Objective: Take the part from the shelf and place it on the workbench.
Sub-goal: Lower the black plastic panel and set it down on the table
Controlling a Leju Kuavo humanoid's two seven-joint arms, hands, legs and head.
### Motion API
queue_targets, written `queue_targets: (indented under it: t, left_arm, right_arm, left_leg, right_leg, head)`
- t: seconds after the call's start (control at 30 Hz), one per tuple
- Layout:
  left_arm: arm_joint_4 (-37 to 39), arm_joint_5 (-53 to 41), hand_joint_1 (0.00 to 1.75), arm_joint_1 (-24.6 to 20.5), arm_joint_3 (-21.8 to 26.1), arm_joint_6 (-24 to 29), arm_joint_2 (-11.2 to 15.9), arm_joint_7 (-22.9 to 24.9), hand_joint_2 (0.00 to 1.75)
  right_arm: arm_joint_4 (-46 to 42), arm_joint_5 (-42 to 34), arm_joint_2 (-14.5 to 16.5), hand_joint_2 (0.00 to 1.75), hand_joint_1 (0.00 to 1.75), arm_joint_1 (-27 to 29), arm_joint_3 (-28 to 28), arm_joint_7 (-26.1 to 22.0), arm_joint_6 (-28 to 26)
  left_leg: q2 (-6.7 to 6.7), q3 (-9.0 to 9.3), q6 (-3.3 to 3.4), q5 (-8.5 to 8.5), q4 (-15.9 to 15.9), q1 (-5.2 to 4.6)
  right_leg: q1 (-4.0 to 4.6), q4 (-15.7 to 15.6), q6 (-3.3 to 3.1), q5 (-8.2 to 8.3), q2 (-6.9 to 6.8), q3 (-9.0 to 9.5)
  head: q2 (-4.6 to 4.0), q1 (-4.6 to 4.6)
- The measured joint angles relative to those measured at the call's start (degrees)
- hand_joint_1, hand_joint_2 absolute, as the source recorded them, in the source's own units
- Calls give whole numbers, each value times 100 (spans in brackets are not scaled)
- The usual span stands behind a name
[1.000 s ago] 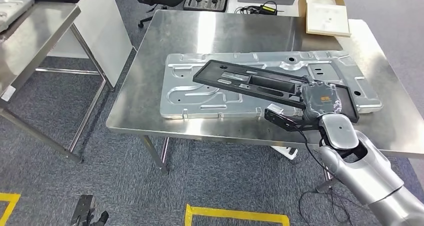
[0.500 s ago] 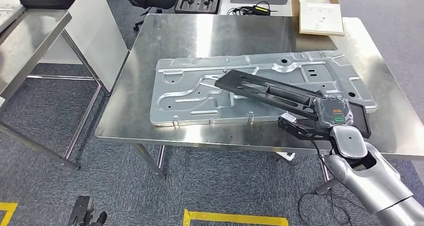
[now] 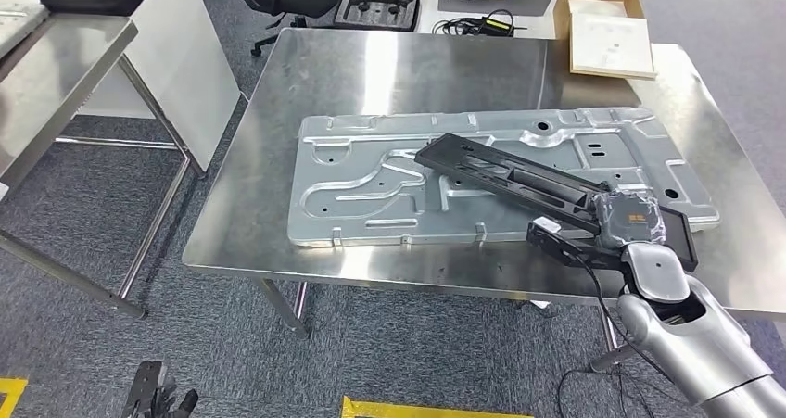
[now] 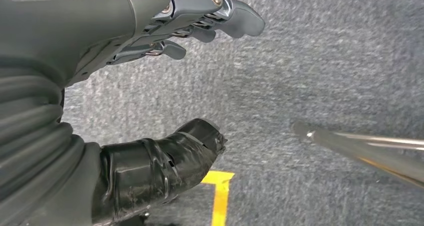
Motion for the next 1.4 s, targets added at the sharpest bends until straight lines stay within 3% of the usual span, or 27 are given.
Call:
queue_targets:
  t: [0.1, 0.17, 0.23, 0.33, 0.4, 0.43, 0.5, 0.53, 0.6, 0.7, 0.77, 0.83, 0.87, 0.9, 0.93, 1.03, 1.07, 1.17, 1.23, 1.27, 1.33, 1.4]
  left_arm:
    - [-1, -4, 0, -10, 5, -66, 11, -36, 175]
    - [-1, -16, 0, -20, 7, -62, 11, -48, 87]
    - [-2, -34, 0, -55, 8, -19, 10, -46, 0]
    - [-2, 5, 0, -103, 12, 7, 4, 6, 0]
    - [-2, 41, 0, -104, 20, 46, -9, 69, 0]
    - [-2, 49, 0, -105, 24, 81, -15, 90, 0]
    - [-2, 49, 0, -117, 35, 139, -19, 103, 0]
    - [-2, 49, 0, -128, 42, 151, -19, 105, 0]
    - [-2, 43, 0, -143, 61, 181, -18, 115, 0]
    - [-2, -2, 0, -143, 80, 360, -25, 194, 0]
    - [-2, -21, 0, -141, 85, 502, -39, 276, 0]
    - [-2, -29, 0, -135, 90, 576, -58, 340, 0]
    - [-2, -39, 0, -127, 92, 577, -69, 366, 0]
    - [-2, -49, 0, -118, 92, 556, -82, 385, 0]
    - [-2, -56, 0, -110, 92, 519, -96, 401, 0]
    - [-2, -1, 0, -98, 102, 387, -126, 441, 0]
    - [-2, 27, 0, -97, 108, 360, -130, 450, 0]
    - [-1, 63, 0, -68, 125, 339, -136, 473, 0]
    - [0, 100, 0, -43, 142, 351, -146, 496, 0]
    - [0, 132, 0, -40, 156, 359, -151, 504, 0]
    - [0, 201, 0, -37, 186, 374, -162, 507, 0]
    - [0, 244, 0, -27, 221, 389, -167, 509, 0]
  right_arm:
    - [55, -37, -22, 0, 0, 52, -60, 4, -63]
    - [109, -62, -28, 0, 0, 92, -113, 4, -110]
    - [179, -88, -28, 0, 0, 91, -165, 4, -159]
    - [289, -159, -30, 0, 0, 79, -244, -11, -237]
    - [333, -237, -30, 0, 0, 76, -273, -26, -285]
    - [342, -273, -30, 0, 0, 73, -286, -31, -304]
    - [345, -310, -28, 0, 0, 56, -316, -30, -320]
    - [346, -316, -28, 0, 0, 42, -331, -30, -323]
    - [347, -341, -26, 0, 0, 23, -349, -29, -339]
    - [331, -601, -8, 0, 0, 20, -374, -39, -402]
    - [281, -769, 28, 0, 0, -20, -398, -39, -435]
    - [198, -834, 95, 0, 0, -75, -408, -14, -441]
    - [148, -849, 134, 0, 0, -91, -406, 11, -437]
    - [91, -858, 176, 0, 0, -104, -403, 41, -429]
    - [32, -865, 214, 0, 0, -129, -399, 74, -421]
    - [-129, -820, 311, 0, 0, -305, -376, 148, -406]
    - [-180, -779, 340, 0, 0, -366, -363, 158, -404]
    - [-347, -646, 411, 0, 0, -464, -297, 174, -392]
    - [-463, -590, 449, 0, 0, -516, -241, 178, -377]
    - [-528, -567, 467, 0, 0, -546, -217, 178, -364]
    - [-650, -519, 501, 0, 0, -606, -165, 179, -322]
    - [-755, -474, 545, 0, 0, -645, -101, 179, -288]
  left_leg:
    - [-8, -41, -79, -75, 79, -29]
    - [-8, -36, -112, -104, 87, -19]
    - [3, -128, -157, -261, 328, -6]
    - [12, -646, -206, -651, 1309, 5]
    - [12, -864, -189, -619, 1594, 3]
    - [12, -822, -163, -462, 1437, -1]
    - [12, -519, -81, -72, 735, -27]
    - [12, -365, -46, 43, 407, -47]
    - [10, -217, -3, 94, 90, -86]
    - [11, -144, 37, 156, -48, -75]
    - [19, -84, 66, 217, -151, -51]
    - [29, -78, 86, 232, -163, -61]
    - [33, -80, 91, 235, -155, -61]
    - [35, -84, 91, 234, -141, -59]
    - [32, -89, 85, 230, -118, -54]
    - [10, -150, 24, 181, 19, -48]
    - [3, -186, -3, 174, 58, -52]
    - [-15, -264, -80, 208, 92, -52]
    - [-14, -330, -145, 74, 219, -37]
    - [-9, -403, -178, -94, 411, -26]
    - [2, -615, -242, -526, 1041, 2]
    - [5, -712, -269, -749, 1482, 22]
  right_leg:
    - [26, -192, -73, -29, 21, 94]
    - [24, -204, -141, -41, 31, 103]
    - [12, -219, -193, -52, 29, 139]
    - [27, -226, -240, -68, 22, 165]
    - [48, -226, -249, -74, 23, 174]
    - [59, -227, -252, -76, 25, 185]
    - [73, -231, -256, -82, 27, 213]
    - [80, -234, -249, -85, 29, 220]
    - [77, -258, -208, -74, 33, 224]
    - [71, -265, -115, -83, 21, 228]
    - [79, 70, -82, -302, 1, 86]
    - [77, 736, -66, -639, -6, -209]
    - [72, 1002, -55, -730, -7, -327]
    - [62, 1100, -43, -721, -8, -364]
    - [47, 992, -32, -611, -10, -299]
    - [14, 52, -17, -186, -10, 190]
    - [18, -140, -31, -139, -9, 278]
    - [46, -229, -128, -96, -8, 269]
    - [38, -257, -212, -38, -22, 240]
    - [28, -271, -252, -8, -33, 220]
    - [32, -275, -291, 49, -47, 157]
    - [39, -274, -295, 117, -52, 71]
  head:
    - [0, 4]
    - [0, 1]
    - [0, -13]
    - [0, -26]
    - [0, -27]
    - [0, -25]
    - [0, -23]
    - [0, -23]
    - [0, -22]
    - [0, -19]
    - [0, -10]
    - [0, -8]
    - [0, -9]
    - [0, -8]
    - [0, -8]
    - [1, -6]
    - [1, -7]
    - [0, -7]
    - [0, -22]
    - [0, -33]
    - [0, -56]
    - [0, -56]
